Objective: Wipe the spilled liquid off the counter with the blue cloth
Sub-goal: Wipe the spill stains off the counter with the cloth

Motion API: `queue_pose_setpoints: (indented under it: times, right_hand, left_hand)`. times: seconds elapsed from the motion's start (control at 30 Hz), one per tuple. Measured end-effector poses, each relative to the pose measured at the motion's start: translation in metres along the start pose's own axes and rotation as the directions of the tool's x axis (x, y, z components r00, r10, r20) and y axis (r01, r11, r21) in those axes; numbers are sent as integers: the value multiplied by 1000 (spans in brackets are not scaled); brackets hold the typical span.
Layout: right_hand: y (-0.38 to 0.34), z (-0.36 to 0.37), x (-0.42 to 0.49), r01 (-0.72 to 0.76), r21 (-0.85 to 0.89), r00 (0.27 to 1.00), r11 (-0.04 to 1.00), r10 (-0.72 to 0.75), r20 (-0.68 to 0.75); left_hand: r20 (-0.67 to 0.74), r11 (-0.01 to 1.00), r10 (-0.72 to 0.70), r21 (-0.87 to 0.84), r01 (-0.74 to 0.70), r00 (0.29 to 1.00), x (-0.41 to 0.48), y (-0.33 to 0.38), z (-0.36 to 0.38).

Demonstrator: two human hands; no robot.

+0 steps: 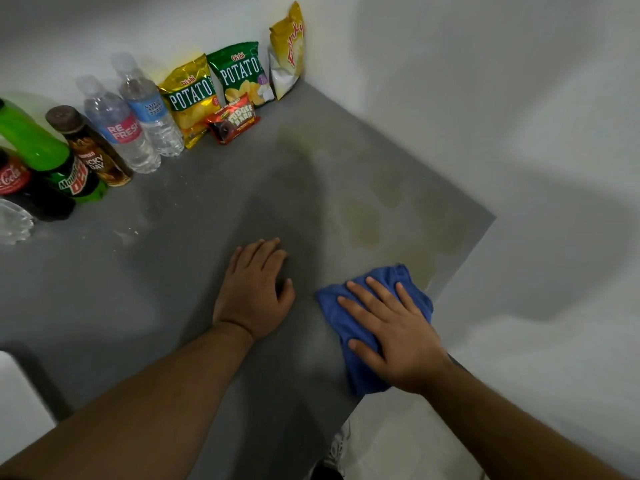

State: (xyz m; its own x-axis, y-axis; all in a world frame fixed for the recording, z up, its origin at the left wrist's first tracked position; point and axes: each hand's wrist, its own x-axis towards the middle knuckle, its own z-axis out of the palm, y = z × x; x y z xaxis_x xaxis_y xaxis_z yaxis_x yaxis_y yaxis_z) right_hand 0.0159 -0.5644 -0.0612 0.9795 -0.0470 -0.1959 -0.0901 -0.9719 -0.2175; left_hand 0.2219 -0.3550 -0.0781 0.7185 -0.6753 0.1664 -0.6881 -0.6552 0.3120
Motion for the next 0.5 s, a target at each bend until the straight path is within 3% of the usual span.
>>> queue_pose_setpoints:
  times: [0.23, 0.43, 0.5]
  right_hand:
    - [-1, -12, 65, -179, -37, 983, 983, 177, -54]
    - [0, -4, 35, 60, -7, 998, 998, -60, -24]
    - [16, -4, 24, 77, -7, 997, 997, -77, -24]
  left_hand:
    - [28, 1000, -16, -3, 16, 999, 0, 3, -2]
    - [53, 999, -35, 1, 35, 998, 0, 4, -5]
    - [43, 999, -33, -5, 34, 999, 0, 4, -5]
